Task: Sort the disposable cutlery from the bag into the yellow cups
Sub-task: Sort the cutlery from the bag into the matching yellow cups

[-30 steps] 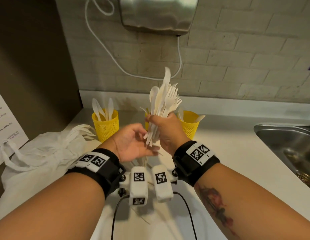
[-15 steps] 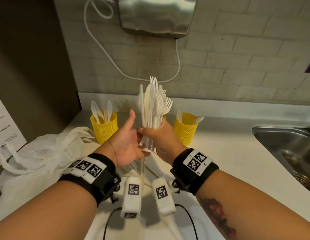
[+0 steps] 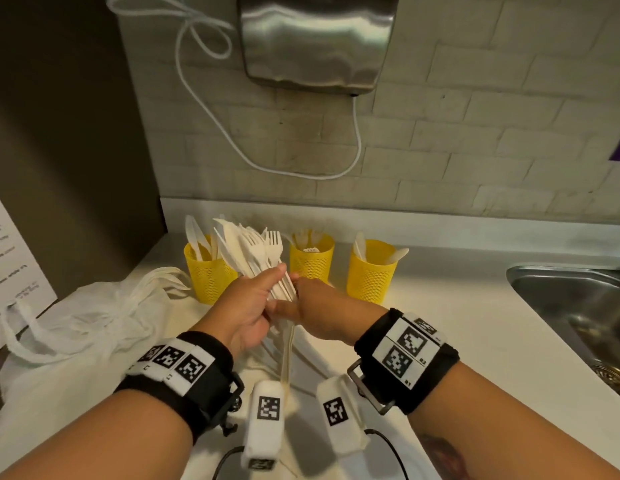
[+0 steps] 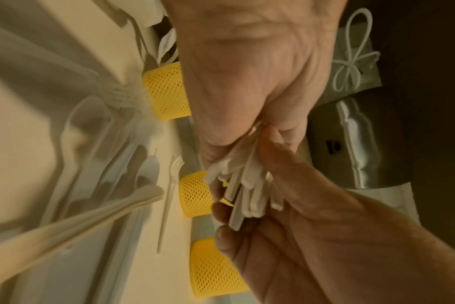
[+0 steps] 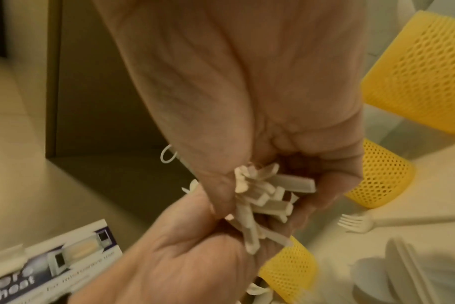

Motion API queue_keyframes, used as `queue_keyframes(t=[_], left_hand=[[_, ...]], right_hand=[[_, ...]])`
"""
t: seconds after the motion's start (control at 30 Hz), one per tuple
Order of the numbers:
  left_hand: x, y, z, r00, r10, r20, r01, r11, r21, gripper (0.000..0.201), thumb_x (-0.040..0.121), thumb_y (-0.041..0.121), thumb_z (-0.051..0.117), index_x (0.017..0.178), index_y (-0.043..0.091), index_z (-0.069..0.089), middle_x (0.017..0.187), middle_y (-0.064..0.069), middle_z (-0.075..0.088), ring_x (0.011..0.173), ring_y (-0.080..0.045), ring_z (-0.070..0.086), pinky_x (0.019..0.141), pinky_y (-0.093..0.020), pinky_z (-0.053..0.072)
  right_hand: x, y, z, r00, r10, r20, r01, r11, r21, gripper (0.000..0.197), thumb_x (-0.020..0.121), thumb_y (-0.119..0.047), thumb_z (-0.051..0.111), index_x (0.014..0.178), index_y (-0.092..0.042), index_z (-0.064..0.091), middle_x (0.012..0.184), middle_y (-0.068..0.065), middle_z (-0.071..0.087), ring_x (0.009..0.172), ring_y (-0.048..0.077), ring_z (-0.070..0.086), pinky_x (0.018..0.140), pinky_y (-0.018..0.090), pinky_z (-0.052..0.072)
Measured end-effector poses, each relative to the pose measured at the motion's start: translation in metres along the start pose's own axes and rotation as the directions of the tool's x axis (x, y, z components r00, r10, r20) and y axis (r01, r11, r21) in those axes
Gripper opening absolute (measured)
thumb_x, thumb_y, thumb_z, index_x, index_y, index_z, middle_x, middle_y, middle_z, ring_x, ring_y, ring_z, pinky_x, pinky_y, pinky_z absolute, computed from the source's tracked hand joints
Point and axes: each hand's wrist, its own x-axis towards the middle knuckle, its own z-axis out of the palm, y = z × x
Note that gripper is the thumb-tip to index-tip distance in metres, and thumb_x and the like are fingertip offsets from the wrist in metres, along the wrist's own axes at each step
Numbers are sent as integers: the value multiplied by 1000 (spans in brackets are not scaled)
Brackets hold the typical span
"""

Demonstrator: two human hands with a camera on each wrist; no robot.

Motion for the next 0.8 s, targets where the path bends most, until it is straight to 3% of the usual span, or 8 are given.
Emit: queue_keyframes(t=[0.07,0.13,0.2,0.3,0.37,0.53,0.7,0.8], left_hand=[[1,-2,-2,999,-11,-33,12,1000,8,22,95,22,62,98,1,68,81,-18,71,55,-21,69,50,-28,54],[1,-4,-5,999,-22,-24,22,1000,0,24,91,23,66,96,0,70,89,-22,72,72,-28,72,71,-40,59],[-1,-7,-5,1000,0,-9,1,999,53,12,90,11,66,94,1,72,89,-20,74,78,-27,72,82,-42,56],[-8,-12,3,994,91,55,-100,977,190,25,90,-10,55,102,5,70,84,-12,76,79,-23,74,72,-33,59],[-12,-13,6,988,117,100,-136,970,201,32,90,-14,52,109,6,69,87,-13,77,82,-26,75,62,-31,60],[-12,-13,-3,978,94,185,-101,995,27,40,86,2,63,126,9,63,116,-20,70,108,-35,68,91,-48,53],[-7,-15,-4,986,101,132,-95,994,-48,32,92,4,59,123,9,66,115,-21,71,107,-35,68,91,-49,52],[-6,-14,0,987,135,92,-131,990,-41,27,91,-1,60,110,12,72,110,-20,73,103,-35,70,88,-48,54]], right_hand=[[5,4,-1,997,-10,-76,16,997,77,51,92,-56,51,109,-8,58,95,12,61,75,23,58,63,29,42],[8,7,-6,968,30,-248,35,967,253,50,89,-57,55,92,-7,57,79,5,56,58,16,45,53,27,36],[9,8,-10,938,67,-339,79,914,399,56,86,-60,57,101,-6,60,84,2,63,59,12,47,54,25,37],[9,7,-4,966,23,-259,130,822,555,25,91,-43,63,88,-18,66,76,-6,65,70,10,58,66,24,45],[8,3,0,973,9,-229,167,659,734,10,95,-25,62,95,-16,68,81,-2,68,78,14,64,72,27,52],[8,5,-1,982,71,-177,144,327,934,25,101,-9,49,120,0,61,111,17,70,100,29,68,91,40,55],[4,9,-2,983,73,-168,155,161,975,28,104,-14,43,123,1,57,109,15,69,96,26,69,86,36,57],[1,10,2,982,43,-185,179,109,978,25,104,-18,41,116,-8,61,105,10,70,93,24,70,86,37,57]])
